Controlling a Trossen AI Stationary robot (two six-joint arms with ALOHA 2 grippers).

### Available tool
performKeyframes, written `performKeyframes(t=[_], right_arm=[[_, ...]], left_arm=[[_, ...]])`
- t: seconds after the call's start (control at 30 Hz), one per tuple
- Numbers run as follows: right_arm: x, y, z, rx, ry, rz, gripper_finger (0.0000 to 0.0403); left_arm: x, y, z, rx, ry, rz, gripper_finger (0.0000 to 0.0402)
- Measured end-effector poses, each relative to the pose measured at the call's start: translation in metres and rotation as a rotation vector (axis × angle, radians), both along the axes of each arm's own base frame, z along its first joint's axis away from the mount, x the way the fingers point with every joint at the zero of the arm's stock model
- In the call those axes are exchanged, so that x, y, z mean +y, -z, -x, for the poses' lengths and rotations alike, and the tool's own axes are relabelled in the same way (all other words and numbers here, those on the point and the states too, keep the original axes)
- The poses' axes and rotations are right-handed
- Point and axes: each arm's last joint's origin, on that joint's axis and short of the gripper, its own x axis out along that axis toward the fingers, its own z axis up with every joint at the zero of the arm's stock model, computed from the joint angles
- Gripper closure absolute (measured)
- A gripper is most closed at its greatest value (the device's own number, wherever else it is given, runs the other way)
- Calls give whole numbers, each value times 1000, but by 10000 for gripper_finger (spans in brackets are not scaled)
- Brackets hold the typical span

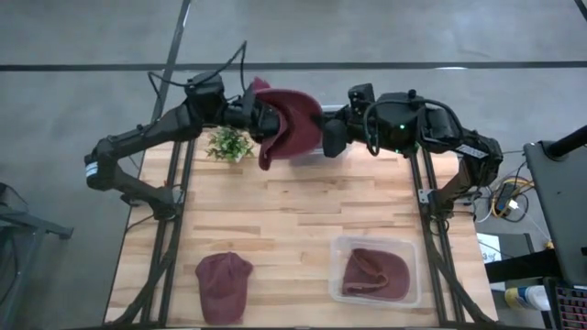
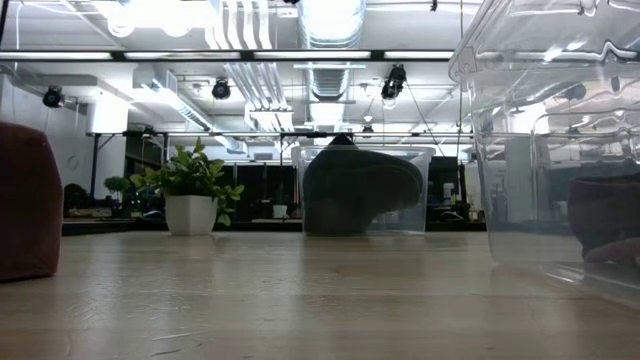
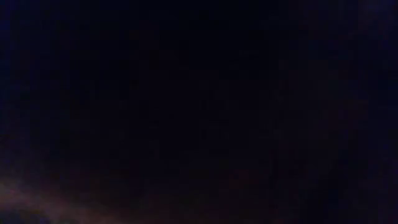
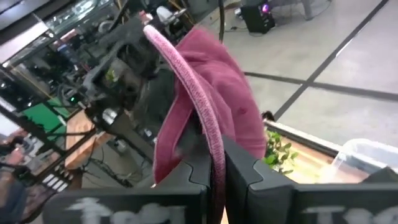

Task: Pick & Place hat
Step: Put the maroon cap into the bottom transparent bin

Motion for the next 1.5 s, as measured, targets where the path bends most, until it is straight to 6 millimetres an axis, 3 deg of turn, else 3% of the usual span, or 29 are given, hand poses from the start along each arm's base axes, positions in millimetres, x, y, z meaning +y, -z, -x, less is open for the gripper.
performKeyframes(t=[0.23, 0.43, 0.8, 1.17, 1.5], right_arm=[[-1, 1, 1, 22, 1, 4, 392], [-1, 2, 1, 24, -4, 3, 392], [-3, 0, 5, 22, 1, 7, 392], [-5, -13, 26, -15, 16, 35, 392], [-5, -33, 57, -82, 17, 89, 392]], left_arm=[[6, -7, 22, 198, 20, -23, 296], [10, -28, 36, 188, -50, -88, 296], [10, -32, 55, 254, -92, -150, 296], [11, -41, 81, 243, -93, -115, 296], [10, -31, 87, 337, -101, -128, 296]])
